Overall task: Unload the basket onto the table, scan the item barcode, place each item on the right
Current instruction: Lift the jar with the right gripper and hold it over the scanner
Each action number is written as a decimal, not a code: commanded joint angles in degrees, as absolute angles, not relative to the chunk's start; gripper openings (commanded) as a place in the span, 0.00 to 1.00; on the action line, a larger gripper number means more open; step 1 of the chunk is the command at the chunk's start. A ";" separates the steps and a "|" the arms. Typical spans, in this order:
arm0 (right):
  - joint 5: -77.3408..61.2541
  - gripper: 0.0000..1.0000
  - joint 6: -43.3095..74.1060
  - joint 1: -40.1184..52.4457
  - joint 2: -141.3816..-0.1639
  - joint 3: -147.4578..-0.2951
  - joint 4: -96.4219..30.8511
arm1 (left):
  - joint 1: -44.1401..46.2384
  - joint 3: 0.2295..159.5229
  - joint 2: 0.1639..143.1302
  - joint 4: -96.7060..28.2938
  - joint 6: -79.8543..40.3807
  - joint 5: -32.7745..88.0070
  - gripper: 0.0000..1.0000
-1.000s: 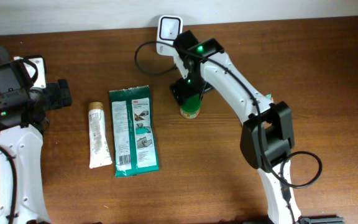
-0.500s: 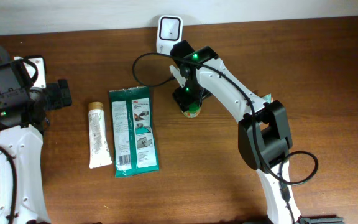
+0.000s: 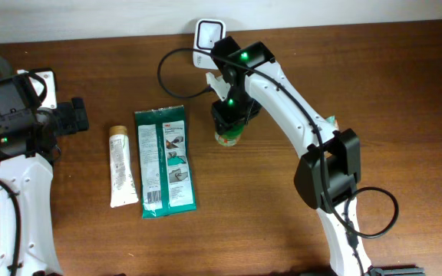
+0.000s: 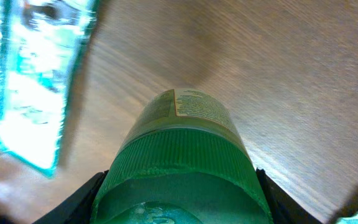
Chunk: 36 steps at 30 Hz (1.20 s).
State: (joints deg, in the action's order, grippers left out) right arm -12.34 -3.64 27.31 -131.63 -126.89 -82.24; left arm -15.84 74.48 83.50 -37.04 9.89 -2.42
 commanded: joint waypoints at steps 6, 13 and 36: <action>-40.88 0.44 -15.88 27.27 -131.59 -139.11 -92.07 | -16.05 75.26 82.70 -36.95 10.20 -2.61 0.99; -52.23 0.44 -19.22 24.84 -130.47 -146.21 -97.34 | -16.03 75.26 82.70 -36.93 10.20 -2.61 0.99; -15.46 0.44 -14.46 24.91 -129.03 -145.05 -81.14 | -16.03 75.26 82.70 -36.93 10.20 -2.61 0.99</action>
